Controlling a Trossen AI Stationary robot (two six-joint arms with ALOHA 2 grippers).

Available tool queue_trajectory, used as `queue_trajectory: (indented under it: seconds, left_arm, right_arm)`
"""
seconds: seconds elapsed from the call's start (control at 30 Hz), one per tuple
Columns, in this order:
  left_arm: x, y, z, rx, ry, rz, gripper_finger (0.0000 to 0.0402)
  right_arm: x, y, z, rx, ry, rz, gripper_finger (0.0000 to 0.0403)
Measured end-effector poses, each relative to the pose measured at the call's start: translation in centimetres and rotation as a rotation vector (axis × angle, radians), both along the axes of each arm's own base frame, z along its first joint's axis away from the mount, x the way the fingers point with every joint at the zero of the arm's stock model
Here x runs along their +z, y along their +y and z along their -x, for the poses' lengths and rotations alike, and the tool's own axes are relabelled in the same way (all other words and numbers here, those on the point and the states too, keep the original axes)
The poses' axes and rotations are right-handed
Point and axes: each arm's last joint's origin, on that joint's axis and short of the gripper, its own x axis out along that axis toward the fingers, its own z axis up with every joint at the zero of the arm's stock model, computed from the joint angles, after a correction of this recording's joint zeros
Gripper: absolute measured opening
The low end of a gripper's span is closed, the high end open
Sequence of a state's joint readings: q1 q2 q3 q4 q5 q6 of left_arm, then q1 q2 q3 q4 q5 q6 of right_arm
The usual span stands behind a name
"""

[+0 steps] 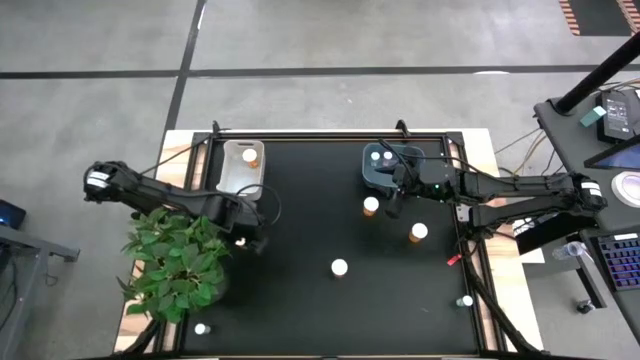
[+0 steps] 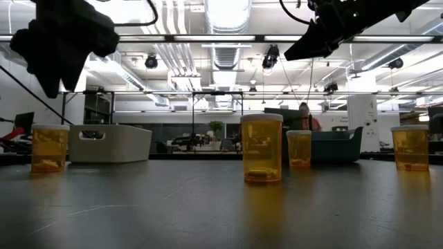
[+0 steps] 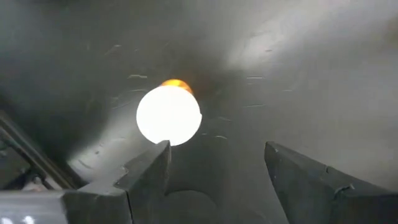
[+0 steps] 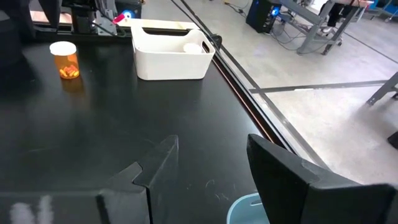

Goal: Pick and place medicine bottles into bin by pill shape (circle, oval)
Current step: Put the big orange pill bottle into the white bin

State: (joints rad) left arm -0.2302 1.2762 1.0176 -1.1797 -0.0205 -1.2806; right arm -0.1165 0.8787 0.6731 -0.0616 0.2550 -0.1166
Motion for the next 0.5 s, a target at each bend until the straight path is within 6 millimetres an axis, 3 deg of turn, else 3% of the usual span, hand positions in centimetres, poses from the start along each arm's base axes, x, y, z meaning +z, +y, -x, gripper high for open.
queue_trajectory:
  seconds: [0.5]
  left_arm:
    - [-2.5, 0.2, 0.8, 0.026, 0.072, -0.019, 0.025]
  right_arm:
    - [0.0, 0.0, 0.0, 0.0, 0.0, 0.0, 0.0185]
